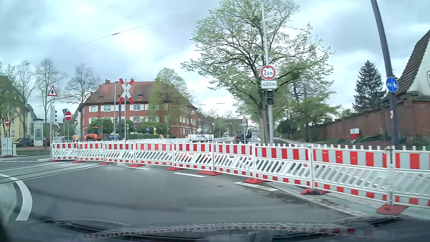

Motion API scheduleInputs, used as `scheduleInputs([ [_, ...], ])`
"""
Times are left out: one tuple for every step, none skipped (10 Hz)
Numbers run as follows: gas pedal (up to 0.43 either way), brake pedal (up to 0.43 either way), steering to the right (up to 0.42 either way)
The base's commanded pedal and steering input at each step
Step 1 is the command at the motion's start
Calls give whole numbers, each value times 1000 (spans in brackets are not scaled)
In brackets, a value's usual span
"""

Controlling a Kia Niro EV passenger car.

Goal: Follow the waypoints while adhering to traffic rules and regulations

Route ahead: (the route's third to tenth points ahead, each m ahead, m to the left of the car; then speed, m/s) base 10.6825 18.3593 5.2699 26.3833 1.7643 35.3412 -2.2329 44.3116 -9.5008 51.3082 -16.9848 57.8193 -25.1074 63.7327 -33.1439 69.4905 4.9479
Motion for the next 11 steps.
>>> scheduleInputs([
  [130,0,-340],
  [130,0,-341],
  [130,0,-345],
  [130,0,-353],
  [130,0,-360],
  [130,0,-369],
  [130,0,-375],
  [130,0,-381],
  [118,0,-386],
  [118,0,-391],
  [118,0,-393],
])
